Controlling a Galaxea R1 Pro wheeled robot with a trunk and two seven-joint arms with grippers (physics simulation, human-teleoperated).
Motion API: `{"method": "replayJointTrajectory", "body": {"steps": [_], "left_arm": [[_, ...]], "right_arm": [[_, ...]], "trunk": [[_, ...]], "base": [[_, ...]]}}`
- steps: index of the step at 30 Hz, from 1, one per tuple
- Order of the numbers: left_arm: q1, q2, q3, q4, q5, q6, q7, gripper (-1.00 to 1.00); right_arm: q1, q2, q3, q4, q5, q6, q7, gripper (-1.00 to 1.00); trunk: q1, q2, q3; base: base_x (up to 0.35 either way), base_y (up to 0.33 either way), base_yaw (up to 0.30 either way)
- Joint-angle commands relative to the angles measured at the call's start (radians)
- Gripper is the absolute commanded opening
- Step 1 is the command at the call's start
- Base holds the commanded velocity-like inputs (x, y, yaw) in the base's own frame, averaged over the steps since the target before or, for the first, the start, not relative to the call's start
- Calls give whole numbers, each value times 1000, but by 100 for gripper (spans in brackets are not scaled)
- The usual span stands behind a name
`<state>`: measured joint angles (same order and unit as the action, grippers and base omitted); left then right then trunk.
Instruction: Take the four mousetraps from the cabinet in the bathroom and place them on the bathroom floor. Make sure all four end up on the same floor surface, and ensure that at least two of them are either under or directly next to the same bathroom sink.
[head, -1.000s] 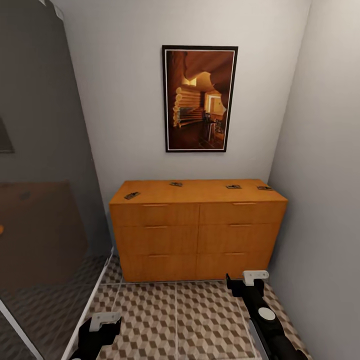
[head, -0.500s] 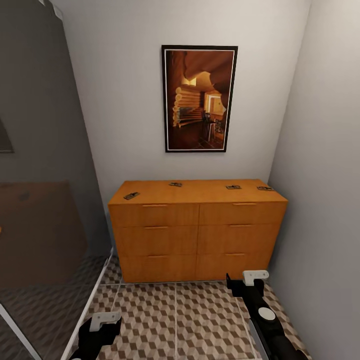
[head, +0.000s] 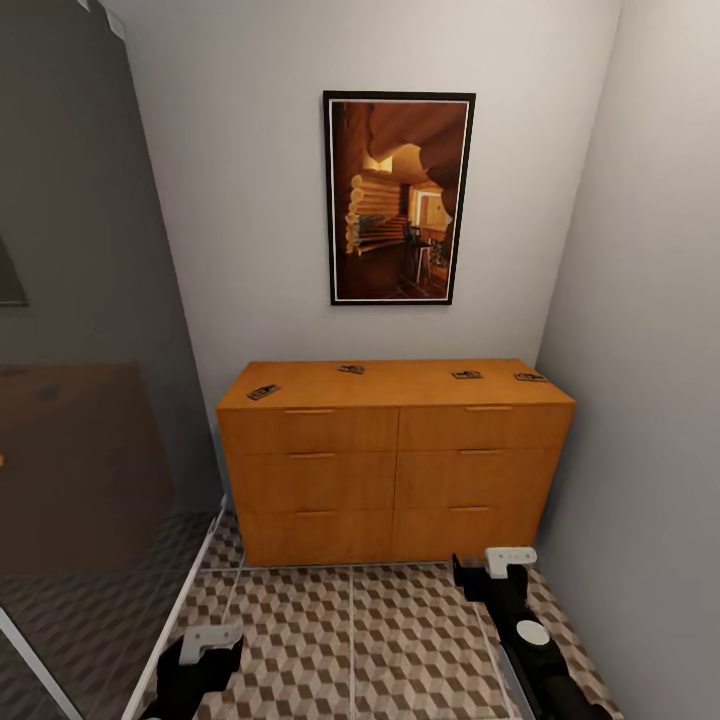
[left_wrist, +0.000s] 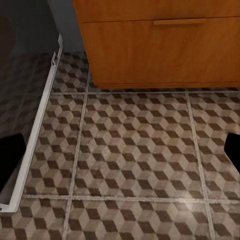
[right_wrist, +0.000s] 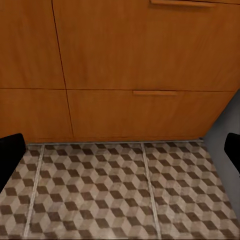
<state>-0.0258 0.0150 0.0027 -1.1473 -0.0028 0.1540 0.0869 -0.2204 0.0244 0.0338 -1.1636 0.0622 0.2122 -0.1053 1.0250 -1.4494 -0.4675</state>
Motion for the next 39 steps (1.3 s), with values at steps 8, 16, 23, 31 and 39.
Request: {"method": "replayJointTrajectory", "body": {"steps": [8, 16, 23, 31, 39], "left_arm": [[0, 0, -1, 15, 0, -15, 4, 100], [0, -1, -4, 49, 0, -64, 4, 100], [0, -1, -4, 62, 0, -78, 4, 100], [0, -2, -6, 91, 1, -136, 2, 100], [0, -2, -15, 107, 0, -164, 2, 100]], "right_arm": [[0, -1, 2, 112, 7, -32, -4, 100], [0, -10, -1, 438, 9, -323, -2, 100], [0, -19, -1, 663, 12, -566, -3, 100], [0, -23, -1, 709, 11, -629, -4, 100], [0, -23, -2, 715, 11, -637, -4, 100]], "trunk": [[0, -1, -1], [0, -1, -1], [0, -1, -1], [0, -1, -1], [0, -1, -1]], "base": [[0, 0, 0], [0, 0, 0], [0, 0, 0], [0, 0, 0], [0, 0, 0]]}}
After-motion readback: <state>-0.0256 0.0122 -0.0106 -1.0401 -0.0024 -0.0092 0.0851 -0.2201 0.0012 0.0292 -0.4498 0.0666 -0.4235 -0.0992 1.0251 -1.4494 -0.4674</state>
